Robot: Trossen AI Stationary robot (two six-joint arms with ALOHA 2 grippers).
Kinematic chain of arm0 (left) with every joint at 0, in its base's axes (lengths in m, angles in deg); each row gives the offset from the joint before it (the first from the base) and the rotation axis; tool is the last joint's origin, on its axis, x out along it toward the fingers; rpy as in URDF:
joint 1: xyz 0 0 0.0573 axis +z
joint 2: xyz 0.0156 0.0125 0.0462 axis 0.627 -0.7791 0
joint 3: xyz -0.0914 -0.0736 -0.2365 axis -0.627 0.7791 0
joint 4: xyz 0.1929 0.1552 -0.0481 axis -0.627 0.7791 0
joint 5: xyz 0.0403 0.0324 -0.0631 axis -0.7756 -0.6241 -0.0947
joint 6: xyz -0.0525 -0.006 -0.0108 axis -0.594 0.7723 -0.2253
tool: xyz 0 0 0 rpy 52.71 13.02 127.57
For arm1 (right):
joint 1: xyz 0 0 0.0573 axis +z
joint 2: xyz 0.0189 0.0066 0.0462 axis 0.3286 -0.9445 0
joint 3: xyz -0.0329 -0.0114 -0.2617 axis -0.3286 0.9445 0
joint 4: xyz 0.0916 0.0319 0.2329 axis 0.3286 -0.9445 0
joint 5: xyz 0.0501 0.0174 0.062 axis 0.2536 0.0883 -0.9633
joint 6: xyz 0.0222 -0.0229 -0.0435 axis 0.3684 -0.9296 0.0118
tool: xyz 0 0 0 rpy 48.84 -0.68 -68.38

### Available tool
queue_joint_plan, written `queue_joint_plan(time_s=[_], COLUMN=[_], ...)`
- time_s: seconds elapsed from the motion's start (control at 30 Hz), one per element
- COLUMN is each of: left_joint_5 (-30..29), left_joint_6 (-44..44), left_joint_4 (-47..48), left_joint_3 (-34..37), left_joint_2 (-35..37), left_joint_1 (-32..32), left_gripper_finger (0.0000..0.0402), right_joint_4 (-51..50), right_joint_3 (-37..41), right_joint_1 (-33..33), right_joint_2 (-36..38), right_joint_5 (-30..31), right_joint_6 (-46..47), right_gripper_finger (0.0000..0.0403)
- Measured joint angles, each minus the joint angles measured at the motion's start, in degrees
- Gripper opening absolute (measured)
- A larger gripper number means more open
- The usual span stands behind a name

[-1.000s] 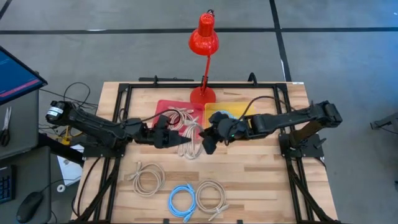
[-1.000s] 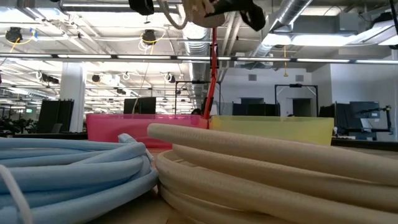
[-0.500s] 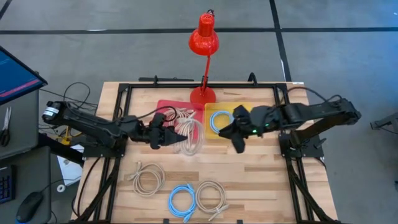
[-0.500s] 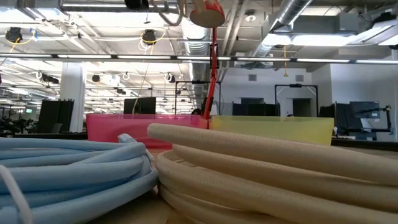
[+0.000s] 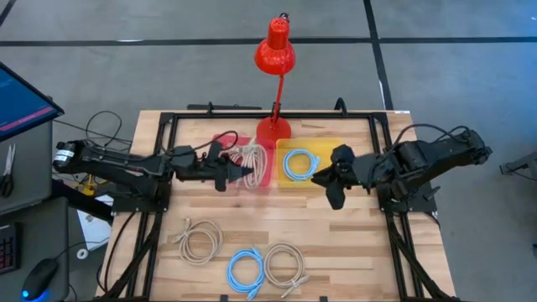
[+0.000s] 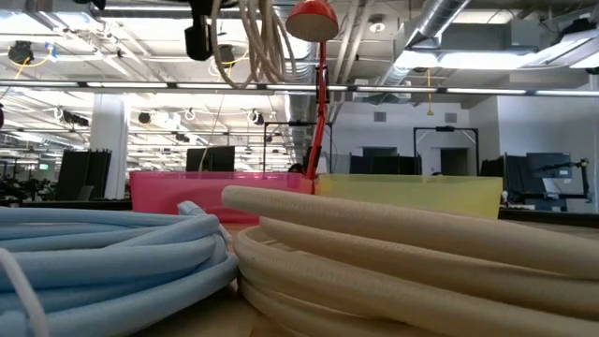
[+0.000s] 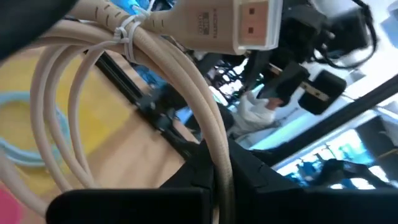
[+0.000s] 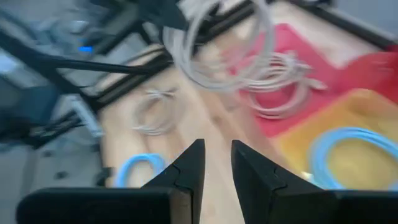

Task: Sort HDMI cables
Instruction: Put the brown HDMI cable into the red bin

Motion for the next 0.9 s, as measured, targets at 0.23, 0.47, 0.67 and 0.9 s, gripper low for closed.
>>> queue_joint_plan(time_s=[0.23,0.47,0.67,0.9], left_joint_5=[0.1,-0.4,-0.5,-0.5], left_joint_6=[4.0,9.1,12.5,13.3], left_joint_4=[9.1,14.4,17.1,24.6], left_joint_3=[0.0,0.0,0.0,0.0], left_joint_2=[0.0,0.0,0.0,0.0], left_joint_1=[4.8,9.4,14.6,17.9], left_gripper_finger=[0.0014,0.0014,0.0014,0.0014], right_joint_4=[-5.5,-7.8,-10.8,-15.2], right_joint_3=[0.0,0.0,0.0,0.0], right_joint_1=[6.1,11.0,13.5,14.5], right_joint_2=[0.0,0.0,0.0,0.0], right_joint_5=[11.2,16.1,18.6,19.2], right_joint_6=[6.2,10.9,15.8,20.8], right_gripper_finger=[0.0071,0.0071,0.0071,0.0071])
